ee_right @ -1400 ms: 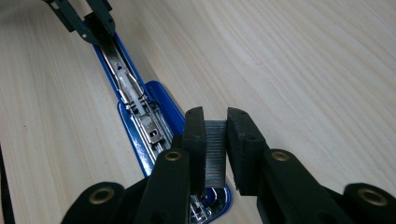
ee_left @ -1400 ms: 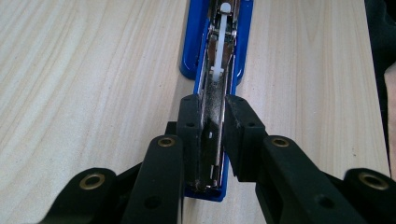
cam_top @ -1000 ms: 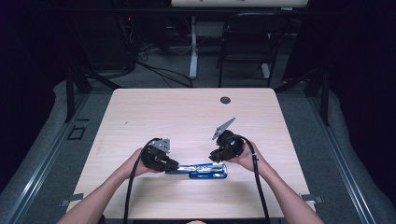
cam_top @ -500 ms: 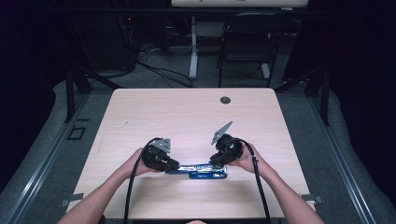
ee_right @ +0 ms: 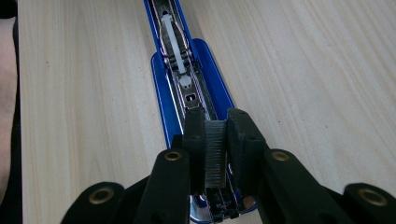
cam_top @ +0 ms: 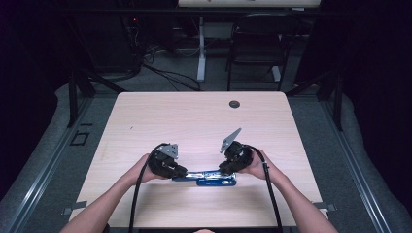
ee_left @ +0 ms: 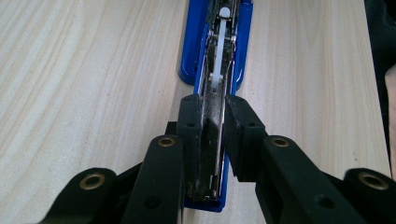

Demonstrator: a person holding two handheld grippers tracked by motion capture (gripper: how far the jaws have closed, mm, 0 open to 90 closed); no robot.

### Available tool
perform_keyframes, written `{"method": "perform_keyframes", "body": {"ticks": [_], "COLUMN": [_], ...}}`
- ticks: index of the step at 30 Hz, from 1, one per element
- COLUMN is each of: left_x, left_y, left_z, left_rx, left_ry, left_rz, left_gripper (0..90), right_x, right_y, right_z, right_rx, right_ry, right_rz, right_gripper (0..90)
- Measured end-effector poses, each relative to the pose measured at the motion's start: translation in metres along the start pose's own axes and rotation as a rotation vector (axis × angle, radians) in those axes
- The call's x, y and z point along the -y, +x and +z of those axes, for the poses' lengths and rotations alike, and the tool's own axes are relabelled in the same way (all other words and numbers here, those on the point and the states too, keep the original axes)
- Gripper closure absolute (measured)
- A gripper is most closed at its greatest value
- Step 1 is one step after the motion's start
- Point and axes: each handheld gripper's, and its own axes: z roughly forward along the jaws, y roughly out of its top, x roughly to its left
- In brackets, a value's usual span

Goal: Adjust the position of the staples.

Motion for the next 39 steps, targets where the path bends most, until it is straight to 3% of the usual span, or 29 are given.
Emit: {"method": "perform_keyframes", "body": {"ticks": [9,11,29,39], "left_x": [-0.0001,0.0007,0.0008,0.0007], "left_y": [0.0001,0.0007,0.0013,0.0015], "left_z": [0.0003,0.0015,0.0018,0.0019], "left_rx": [0.003,0.025,0.031,0.032], "left_ry": [-0.002,-0.022,-0.024,-0.024], "left_rz": [-0.001,-0.006,-0.008,-0.011], "left_gripper": [77.0,77.0,77.0,77.0], "right_x": [0.0017,0.0019,0.0065,0.0063], "right_y": [-0.0003,-0.0005,-0.0017,0.0043], "right_z": [-0.0025,-0.0023,-0.0028,-0.0004], "right_rx": [0.001,0.003,-0.016,0.011], "right_ry": [-0.023,-0.02,-0.027,-0.023], "right_rz": [-0.02,-0.027,-0.069,-0.137], "right_gripper": [78.8,78.8,78.7,78.6]}}
